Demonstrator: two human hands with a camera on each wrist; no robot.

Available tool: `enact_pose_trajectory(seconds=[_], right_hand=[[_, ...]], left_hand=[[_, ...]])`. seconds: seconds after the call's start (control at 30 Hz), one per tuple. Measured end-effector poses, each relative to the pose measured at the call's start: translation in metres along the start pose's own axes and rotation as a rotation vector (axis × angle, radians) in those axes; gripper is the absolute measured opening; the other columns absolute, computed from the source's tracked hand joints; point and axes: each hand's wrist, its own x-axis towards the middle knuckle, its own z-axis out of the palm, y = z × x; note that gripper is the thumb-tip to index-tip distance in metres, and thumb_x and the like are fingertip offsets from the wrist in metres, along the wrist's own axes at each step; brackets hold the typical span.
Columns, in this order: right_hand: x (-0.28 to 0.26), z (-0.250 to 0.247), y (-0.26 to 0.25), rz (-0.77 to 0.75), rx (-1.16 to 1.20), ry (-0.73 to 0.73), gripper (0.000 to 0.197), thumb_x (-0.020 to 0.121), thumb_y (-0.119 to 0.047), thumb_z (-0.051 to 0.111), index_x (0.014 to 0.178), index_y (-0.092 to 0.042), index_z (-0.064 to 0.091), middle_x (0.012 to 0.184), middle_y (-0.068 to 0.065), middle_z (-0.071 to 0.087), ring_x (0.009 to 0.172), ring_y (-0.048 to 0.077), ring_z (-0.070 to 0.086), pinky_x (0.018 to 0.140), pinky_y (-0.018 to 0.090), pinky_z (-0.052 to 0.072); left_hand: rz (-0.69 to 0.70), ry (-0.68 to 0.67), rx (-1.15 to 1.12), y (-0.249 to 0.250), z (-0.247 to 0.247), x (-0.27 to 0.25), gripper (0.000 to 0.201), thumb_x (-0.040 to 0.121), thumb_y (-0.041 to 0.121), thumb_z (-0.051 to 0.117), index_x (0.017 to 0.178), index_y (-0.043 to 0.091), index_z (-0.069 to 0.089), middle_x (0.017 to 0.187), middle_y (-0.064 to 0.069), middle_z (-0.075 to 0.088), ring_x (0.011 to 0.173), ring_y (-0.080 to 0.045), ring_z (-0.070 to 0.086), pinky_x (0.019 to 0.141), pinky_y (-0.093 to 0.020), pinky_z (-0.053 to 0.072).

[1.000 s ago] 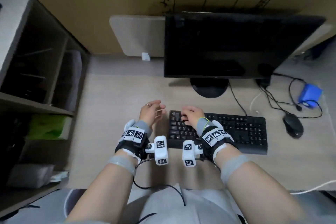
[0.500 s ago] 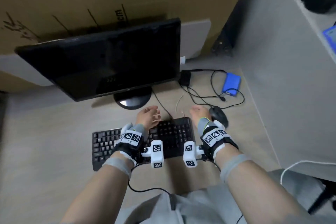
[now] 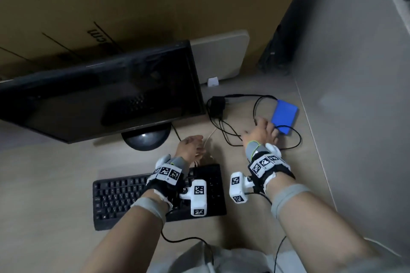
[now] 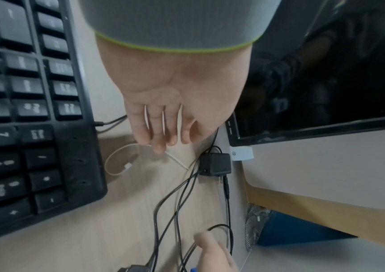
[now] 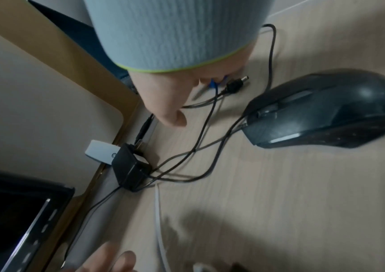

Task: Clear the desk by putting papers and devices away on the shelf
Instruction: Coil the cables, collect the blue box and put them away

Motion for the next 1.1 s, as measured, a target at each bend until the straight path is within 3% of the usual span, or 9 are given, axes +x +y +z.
enact_pose_trajectory(seconds=[0.17,0.3,0.43,0.53,0.6,0.77,0.9,1.0,1.1], right_hand=[[0.033,-0.018,0.009,0.133,-0.018,0.091,0.066,0.072,-0.031,0.066,0.134,-0.035,0.041,0.158,0.009,0.016,0.143,0.033,0.018,0.111,0.047,0.023],[0.031,-0.013,-0.003,-0.089,-0.093,0.152,0.060,0.068,-0.046,0.067,0.124,-0.027,0.054,0.145,0.009,0.039,0.129,0.034,0.037,0.102,0.045,0.031],[0.010,0.009,-0.042,-0.287,-0.080,-0.181,0.045,0.071,-0.058,0.064,0.110,-0.034,0.062,0.120,-0.002,0.056,0.119,0.027,0.046,0.099,0.038,0.036],[0.000,0.022,-0.058,-0.222,-0.116,-0.388,0.032,0.066,-0.047,0.067,0.086,-0.022,0.067,0.089,-0.004,0.067,0.086,0.020,0.059,0.077,0.022,0.041],[0.001,0.021,-0.058,-0.184,-0.018,-0.410,0.030,0.058,-0.038,0.072,0.073,-0.016,0.059,0.076,0.000,0.069,0.070,0.019,0.061,0.065,0.019,0.041],[-0.006,0.015,-0.064,-0.173,0.172,-0.472,0.035,0.087,-0.033,0.061,0.073,-0.002,0.061,0.083,0.016,0.066,0.078,0.035,0.056,0.062,0.030,0.037],[-0.023,-0.002,-0.053,-0.325,0.276,-0.504,0.033,0.086,-0.042,0.058,0.072,-0.014,0.069,0.062,-0.003,0.070,0.057,0.008,0.056,0.062,0.024,0.044],[-0.035,-0.019,-0.056,-0.426,0.207,-0.628,0.030,0.082,-0.042,0.059,0.067,-0.019,0.072,0.058,-0.006,0.067,0.059,0.008,0.054,0.070,0.028,0.049],[-0.058,-0.032,-0.053,-0.498,0.221,-0.676,0.034,0.082,-0.043,0.061,0.064,-0.015,0.071,0.046,-0.006,0.053,0.048,0.005,0.044,0.060,0.025,0.039]], left_hand=[[0.055,0.038,0.034,0.003,0.021,0.011,0.026,0.102,0.010,0.035,0.112,0.009,0.059,0.089,-0.003,0.061,0.077,-0.020,0.060,0.073,-0.029,0.049],[0.064,0.021,0.037,0.000,0.036,0.020,0.022,0.100,0.009,0.043,0.112,0.009,0.061,0.084,-0.003,0.063,0.079,-0.021,0.062,0.078,-0.031,0.051],[0.056,0.039,0.010,0.000,0.029,0.020,0.018,0.100,0.010,0.045,0.093,0.016,0.061,0.078,-0.001,0.063,0.074,-0.019,0.061,0.073,-0.030,0.049],[0.038,0.076,-0.036,0.001,0.007,0.020,0.016,0.100,0.009,0.047,0.093,0.016,0.060,0.082,-0.002,0.064,0.073,-0.017,0.062,0.071,-0.030,0.049],[0.032,0.082,-0.049,0.004,-0.003,0.020,0.015,0.100,0.008,0.045,0.104,0.013,0.058,0.085,-0.003,0.062,0.074,-0.017,0.060,0.070,-0.028,0.048],[0.061,0.071,-0.058,0.006,-0.011,0.016,0.021,0.099,0.009,0.045,0.116,0.011,0.057,0.092,-0.004,0.062,0.076,-0.017,0.061,0.074,-0.028,0.048],[0.103,0.012,-0.063,0.004,0.006,0.005,0.026,0.098,0.018,0.050,0.120,0.009,0.061,0.103,-0.007,0.068,0.093,-0.024,0.065,0.082,-0.033,0.053],[0.146,-0.004,-0.110,0.006,0.013,-0.006,0.023,0.095,0.029,0.056,0.107,0.012,0.066,0.086,-0.004,0.067,0.085,-0.023,0.065,0.084,-0.036,0.054],[0.167,-0.015,-0.157,-0.001,0.009,-0.022,0.022,0.095,0.031,0.059,0.102,0.011,0.063,0.070,0.000,0.064,0.074,-0.020,0.065,0.088,-0.040,0.055]])
